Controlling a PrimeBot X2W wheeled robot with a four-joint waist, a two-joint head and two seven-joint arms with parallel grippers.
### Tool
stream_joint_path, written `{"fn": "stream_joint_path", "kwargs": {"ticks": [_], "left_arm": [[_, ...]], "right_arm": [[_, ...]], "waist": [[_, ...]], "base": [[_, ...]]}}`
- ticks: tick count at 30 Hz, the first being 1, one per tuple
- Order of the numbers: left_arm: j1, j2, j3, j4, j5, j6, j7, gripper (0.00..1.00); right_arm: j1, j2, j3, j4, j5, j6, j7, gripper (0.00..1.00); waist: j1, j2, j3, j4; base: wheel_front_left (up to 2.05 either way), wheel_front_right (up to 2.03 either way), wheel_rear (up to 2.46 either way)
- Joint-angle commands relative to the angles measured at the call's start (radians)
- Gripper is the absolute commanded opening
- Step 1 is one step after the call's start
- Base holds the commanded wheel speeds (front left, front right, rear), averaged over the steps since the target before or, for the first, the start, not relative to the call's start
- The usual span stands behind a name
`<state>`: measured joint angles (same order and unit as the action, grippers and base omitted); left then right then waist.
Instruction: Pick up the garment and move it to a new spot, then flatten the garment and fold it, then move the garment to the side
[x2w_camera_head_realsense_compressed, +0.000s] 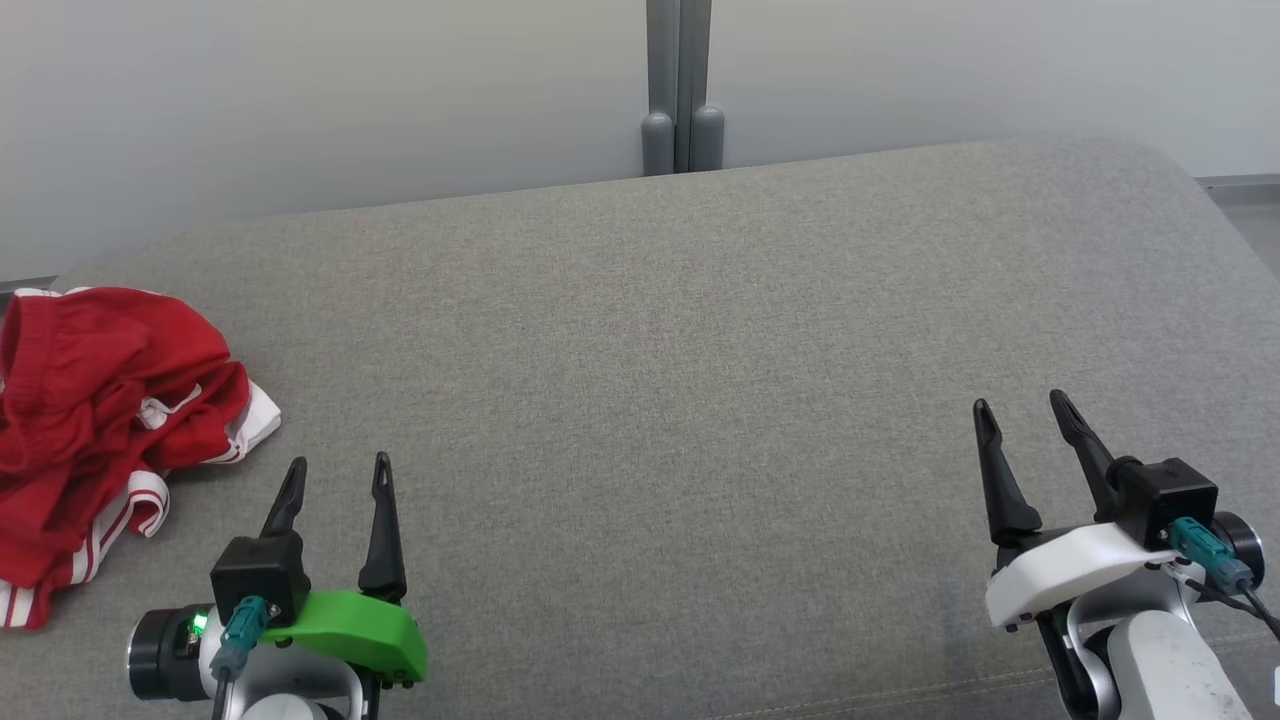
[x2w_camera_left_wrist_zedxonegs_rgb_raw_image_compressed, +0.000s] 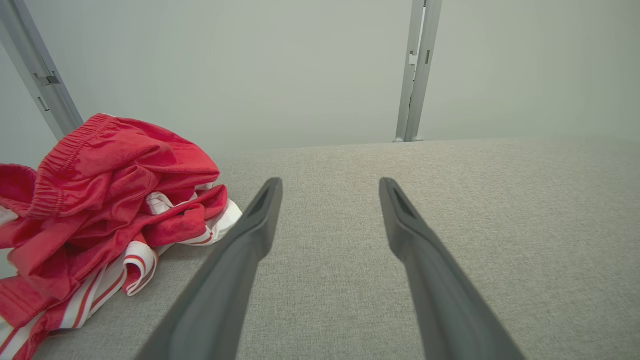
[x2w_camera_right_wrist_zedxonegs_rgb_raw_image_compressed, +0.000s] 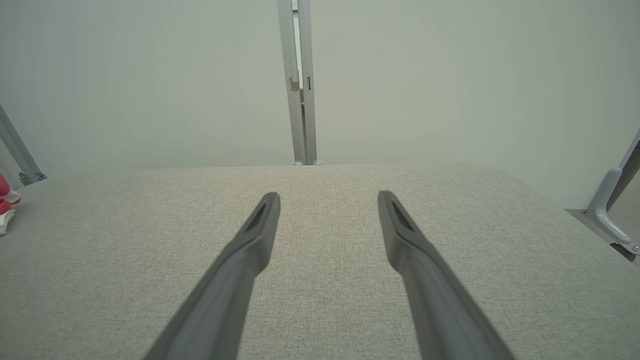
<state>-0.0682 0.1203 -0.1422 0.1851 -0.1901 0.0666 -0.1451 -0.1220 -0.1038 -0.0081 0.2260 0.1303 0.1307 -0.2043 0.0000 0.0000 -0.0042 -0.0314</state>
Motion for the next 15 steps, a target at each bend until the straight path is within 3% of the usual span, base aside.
{"fn": "stream_joint_path", "kwargs": {"ticks": [1, 15], "left_arm": [[0.014, 0.006, 0.0, 0.0, 0.0, 0.008, 0.001, 1.0], [0.011, 0.012, -0.006, 0.003, -0.019, 0.017, 0.012, 1.0]], "right_arm": [[0.013, 0.0, 0.002, 0.003, 0.01, 0.0, -0.003, 1.0], [0.018, 0.001, 0.001, 0.001, 0.037, 0.0, -0.014, 1.0]], "waist": [[0.0, 0.0, 0.0, 0.0], [0.0, 0.0, -0.003, 0.016]], "base": [[0.0, 0.0, 0.0], [0.0, 0.0, 0.0]]}}
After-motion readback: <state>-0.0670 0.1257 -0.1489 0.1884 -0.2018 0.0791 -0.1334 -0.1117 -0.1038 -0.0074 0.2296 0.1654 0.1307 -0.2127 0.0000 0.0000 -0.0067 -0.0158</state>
